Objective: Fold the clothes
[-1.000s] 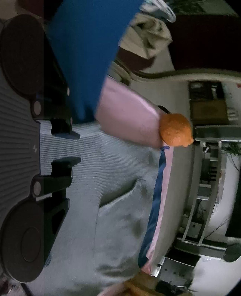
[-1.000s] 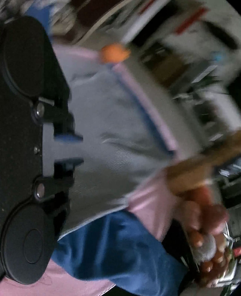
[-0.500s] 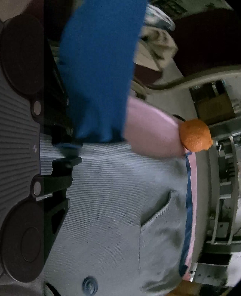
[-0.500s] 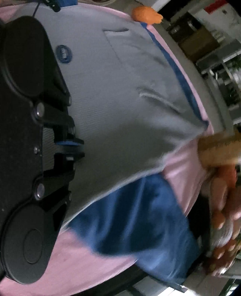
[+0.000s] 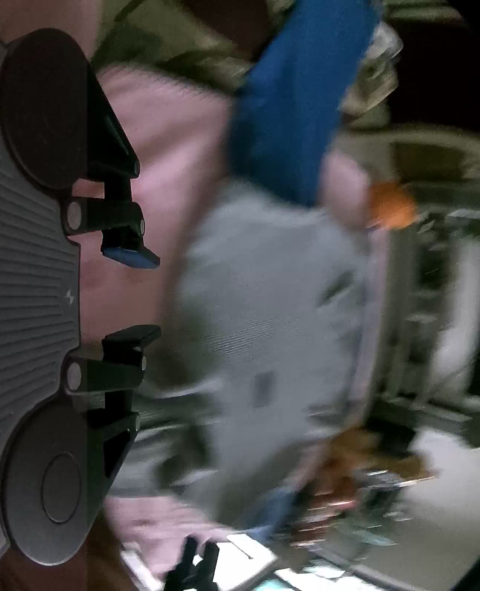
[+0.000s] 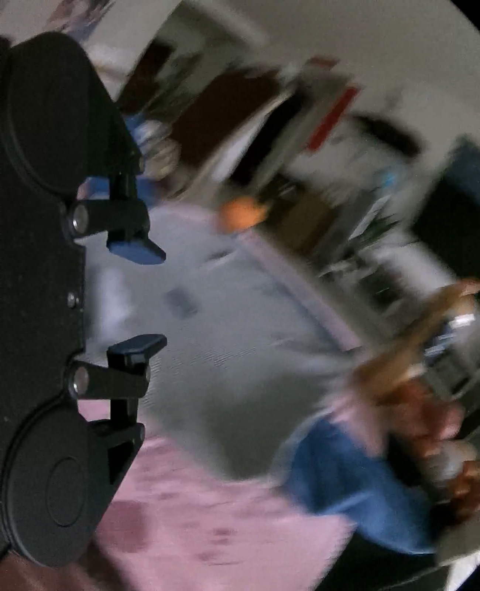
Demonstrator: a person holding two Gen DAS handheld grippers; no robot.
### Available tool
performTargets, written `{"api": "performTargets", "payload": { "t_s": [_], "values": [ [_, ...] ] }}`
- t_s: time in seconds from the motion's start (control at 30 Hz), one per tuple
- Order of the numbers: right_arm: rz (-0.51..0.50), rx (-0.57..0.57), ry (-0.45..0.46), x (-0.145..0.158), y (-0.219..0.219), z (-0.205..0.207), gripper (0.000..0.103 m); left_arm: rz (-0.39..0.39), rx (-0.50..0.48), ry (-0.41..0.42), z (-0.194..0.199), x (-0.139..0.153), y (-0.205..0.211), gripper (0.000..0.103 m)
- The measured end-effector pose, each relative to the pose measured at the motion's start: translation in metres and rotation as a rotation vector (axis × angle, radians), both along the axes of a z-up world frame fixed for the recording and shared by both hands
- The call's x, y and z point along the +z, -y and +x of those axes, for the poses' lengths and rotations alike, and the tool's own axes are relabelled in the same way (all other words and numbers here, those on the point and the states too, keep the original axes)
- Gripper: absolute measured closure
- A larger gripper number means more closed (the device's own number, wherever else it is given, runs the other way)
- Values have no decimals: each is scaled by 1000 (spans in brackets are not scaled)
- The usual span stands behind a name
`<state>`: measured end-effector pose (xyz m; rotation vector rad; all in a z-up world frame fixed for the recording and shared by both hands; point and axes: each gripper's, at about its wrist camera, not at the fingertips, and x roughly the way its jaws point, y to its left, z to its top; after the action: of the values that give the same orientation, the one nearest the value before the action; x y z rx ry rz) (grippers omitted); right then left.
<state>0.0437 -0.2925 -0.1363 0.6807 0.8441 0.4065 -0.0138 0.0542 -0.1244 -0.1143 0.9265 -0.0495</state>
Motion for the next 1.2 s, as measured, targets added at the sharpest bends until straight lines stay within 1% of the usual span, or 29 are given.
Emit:
{"api": "performTargets", "payload": {
  "t_s": [0.03,0.1,0.13,0.27,0.37,0.47,0.5,0.57,0.6,0.63,0.67,0.73,0.8,0.9,0.93,1.0,1.07,1.1,1.13,1.17,1.2],
  "values": [
    [-41,34,-14,-4,-12,-1,62,16,-34,-13,-1,-3,8,68],
    [-88,95,-19,-8,-29,-6,62,51,-106,-27,-4,-8,24,68],
    [-108,125,-18,-10,-36,-9,62,59,-119,-25,-5,-9,26,67],
    [-178,204,-20,-14,-60,-22,62,66,-126,6,-9,-5,27,66],
    [-202,222,-14,-7,-69,-35,61,72,-131,28,-12,-2,27,67],
    [-190,229,-42,-7,-74,-46,61,78,-136,51,-14,1,27,67],
    [-189,236,-58,-9,-77,-50,59,75,-138,72,-18,5,26,67],
    [-188,250,-96,-12,-87,-54,54,66,-141,130,-30,14,24,67],
    [-183,260,-126,-14,-94,-56,47,61,-136,147,-34,17,22,66],
    [-179,270,-162,-18,-102,-57,39,55,-129,158,-38,19,19,66],
    [-183,273,-197,-21,-109,-57,36,49,-121,169,-42,21,16,66],
    [-202,269,-265,-30,-125,-56,29,32,-91,166,-43,21,9,66],
    [-221,264,-333,-39,-141,-54,25,12,-57,157,-43,20,1,67],
    [-249,257,-436,-53,-165,-53,25,-14,-13,153,-43,18,-10,67],
    [-255,253,-460,-57,-171,-52,25,-21,-5,149,-43,18,-13,67],
    [-287,243,-462,-63,-184,-52,25,-33,5,141,-43,16,-17,67],
    [-313,220,-470,-67,-187,-54,26,-39,6,138,-44,16,-18,67],
    [-323,208,-479,-70,-187,-54,32,-42,6,136,-44,15,-19,67],
    [-334,195,-487,-72,-188,-55,45,-45,7,134,-44,15,-20,67],
    [-344,183,-495,-75,-188,-56,54,-46,7,134,-44,15,-20,67],
    [-354,171,-504,-77,-188,-56,67,-47,7,134,-44,15,-20,67]
  ]
}}
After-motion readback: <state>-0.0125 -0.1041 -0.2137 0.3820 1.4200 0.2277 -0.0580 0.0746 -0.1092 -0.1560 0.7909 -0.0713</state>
